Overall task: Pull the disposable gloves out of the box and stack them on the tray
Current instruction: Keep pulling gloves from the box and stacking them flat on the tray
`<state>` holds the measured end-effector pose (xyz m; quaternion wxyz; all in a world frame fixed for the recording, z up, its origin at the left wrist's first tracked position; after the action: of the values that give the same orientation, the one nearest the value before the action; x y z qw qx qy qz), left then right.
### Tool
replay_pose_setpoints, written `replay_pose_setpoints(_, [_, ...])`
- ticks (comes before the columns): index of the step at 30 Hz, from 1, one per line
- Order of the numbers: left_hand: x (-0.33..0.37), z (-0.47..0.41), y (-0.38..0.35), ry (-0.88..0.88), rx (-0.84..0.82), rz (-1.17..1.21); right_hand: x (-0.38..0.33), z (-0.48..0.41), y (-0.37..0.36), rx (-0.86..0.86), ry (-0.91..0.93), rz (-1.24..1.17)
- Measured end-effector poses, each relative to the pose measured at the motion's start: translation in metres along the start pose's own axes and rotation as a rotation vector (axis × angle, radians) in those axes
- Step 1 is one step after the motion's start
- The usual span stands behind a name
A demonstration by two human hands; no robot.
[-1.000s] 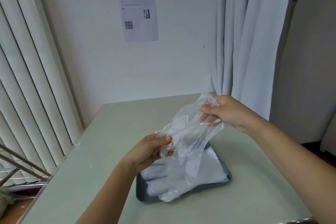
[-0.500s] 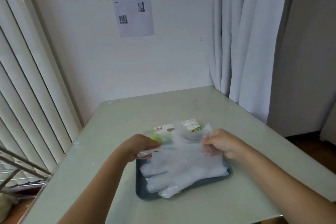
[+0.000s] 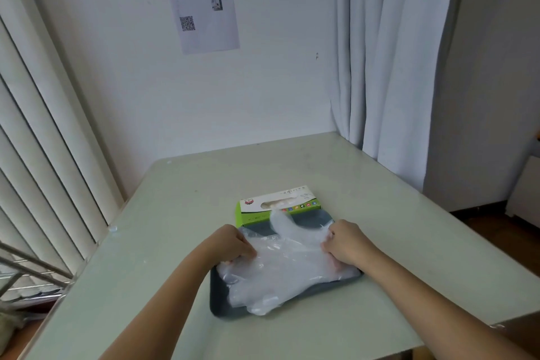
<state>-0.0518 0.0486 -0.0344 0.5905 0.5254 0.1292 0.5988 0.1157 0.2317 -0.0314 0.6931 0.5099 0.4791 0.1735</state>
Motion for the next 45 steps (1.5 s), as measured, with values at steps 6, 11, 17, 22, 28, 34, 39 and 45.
replay_pose_setpoints(6, [0.004, 0.006, 0.006, -0.021, 0.024, -0.045, -0.001, -0.001, -0.002, 0.001, 0.001, 0.008])
replay_pose_setpoints(11, [0.008, 0.012, 0.014, -0.049, 0.015, 0.013, -0.003, -0.001, 0.0, -0.017, 0.03, 0.019])
replay_pose_setpoints(17, [0.009, 0.014, 0.0, -0.006, -0.087, 0.288, -0.003, -0.002, 0.002, -0.032, 0.044, 0.034])
replay_pose_setpoints(22, [0.006, 0.008, 0.006, 0.031, 0.02, 0.261, 0.001, -0.007, -0.003, -0.097, 0.032, -0.002])
replay_pose_setpoints(28, [0.008, 0.009, 0.001, 0.039, -0.039, 0.168, 0.001, -0.009, -0.004, -0.137, 0.034, 0.009])
replay_pose_setpoints(34, [0.013, 0.008, -0.004, 0.025, -0.086, 0.242, 0.003, -0.01, -0.004, -0.122, 0.046, -0.018])
replay_pose_setpoints(39, [0.017, 0.008, -0.005, -0.018, -0.029, 0.214, 0.002, -0.008, -0.003, -0.122, 0.041, -0.026])
replay_pose_setpoints(45, [0.018, 0.007, 0.001, -0.014, 0.025, 0.191, 0.006, -0.01, -0.005, -0.129, 0.034, -0.041])
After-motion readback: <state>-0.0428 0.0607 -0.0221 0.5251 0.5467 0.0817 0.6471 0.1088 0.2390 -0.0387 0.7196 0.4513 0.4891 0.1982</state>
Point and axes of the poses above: each hand's wrist, its own z-axis away from the middle knuckle, its own y-axis out of the back of the hand, x = y × z, the point moved 10 cm from there along -z, towards the middle knuckle, and after that the axes turned 12 degrees about y, right-handed, at the moved point
